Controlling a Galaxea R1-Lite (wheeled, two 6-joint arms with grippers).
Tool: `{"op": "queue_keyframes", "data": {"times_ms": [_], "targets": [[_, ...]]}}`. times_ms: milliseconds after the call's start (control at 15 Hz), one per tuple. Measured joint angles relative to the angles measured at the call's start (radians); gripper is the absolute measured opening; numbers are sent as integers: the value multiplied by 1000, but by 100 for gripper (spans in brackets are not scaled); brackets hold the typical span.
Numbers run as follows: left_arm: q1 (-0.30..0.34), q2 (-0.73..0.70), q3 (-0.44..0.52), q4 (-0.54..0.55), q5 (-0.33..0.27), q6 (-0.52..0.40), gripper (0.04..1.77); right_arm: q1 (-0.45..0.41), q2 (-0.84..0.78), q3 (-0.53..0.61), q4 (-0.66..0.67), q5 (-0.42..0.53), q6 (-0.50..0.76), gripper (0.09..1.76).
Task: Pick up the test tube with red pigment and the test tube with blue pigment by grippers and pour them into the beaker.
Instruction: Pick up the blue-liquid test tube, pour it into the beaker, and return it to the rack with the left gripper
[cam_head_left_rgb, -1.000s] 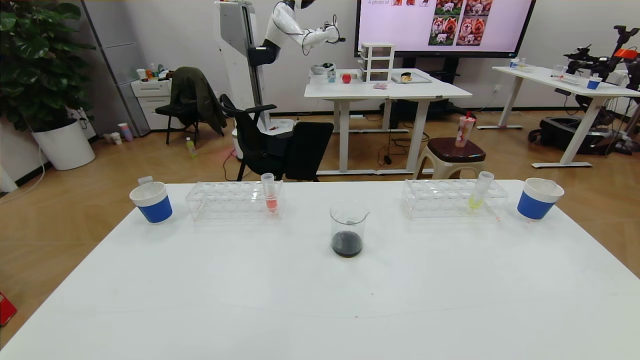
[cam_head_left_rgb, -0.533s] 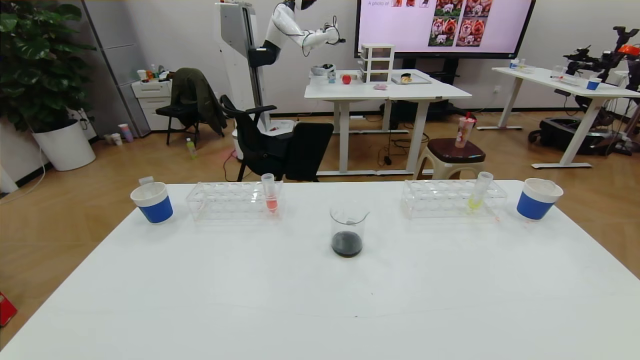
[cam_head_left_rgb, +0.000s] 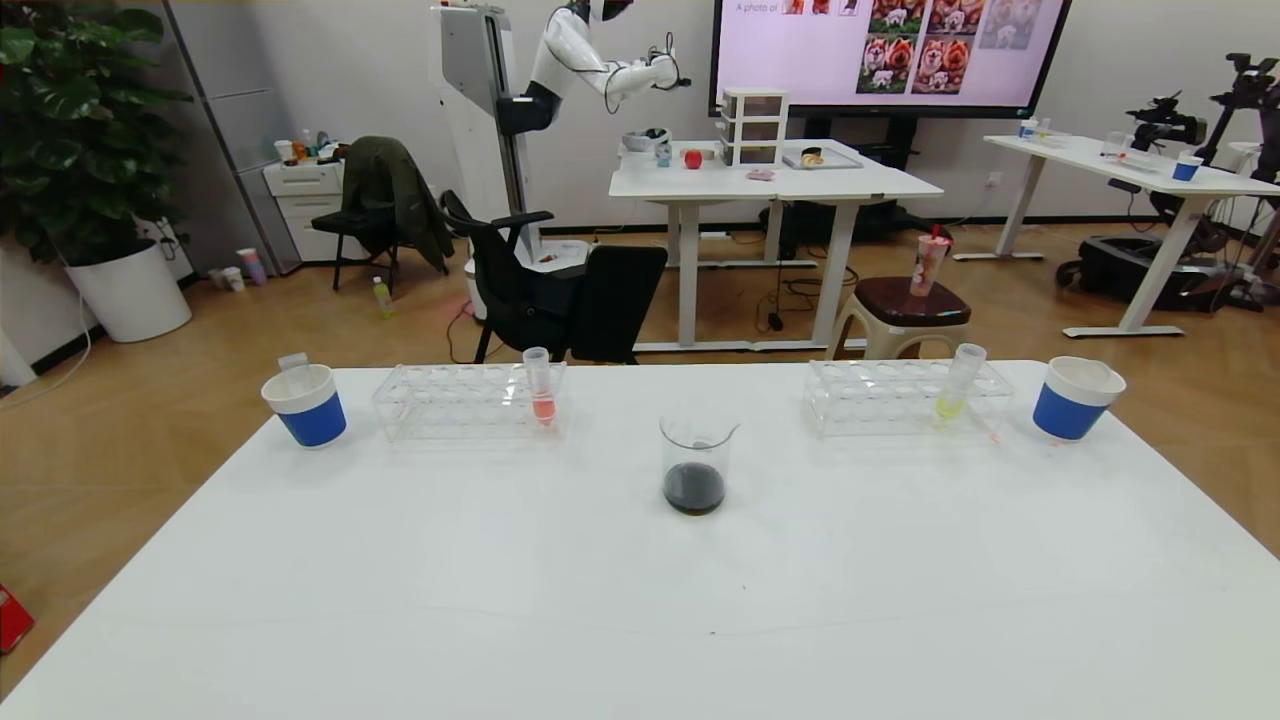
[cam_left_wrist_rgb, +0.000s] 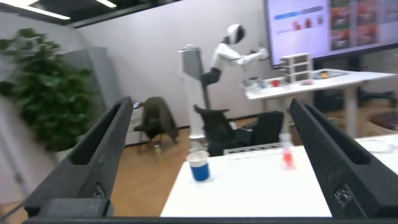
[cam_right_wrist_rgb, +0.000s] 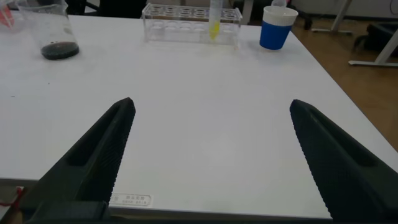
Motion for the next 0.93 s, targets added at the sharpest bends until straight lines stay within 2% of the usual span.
{"op": "queue_keyframes", "data": {"times_ms": [67,133,333,467,600,733,933], "targets": [[3,-29,53,-9,-45,-44,175,0,0,0,0,0,0,174],[3,-50,109,-30,-64,-88,175,0,0,0,0,0,1,174],[5,-80,336,-100,-80,-138,175,0,0,0,0,0,0,174],[6,-85,500,-110,-85,-147,175,0,0,0,0,0,1,174],[6,-86,625,-112,-86,-148,175,0,0,0,0,0,1,174],[6,-87,668,-117,-86,-148,175,0,0,0,0,0,1,174],[6,-87,679,-121,-75,-161,175,0,0,0,0,0,0,174]]}}
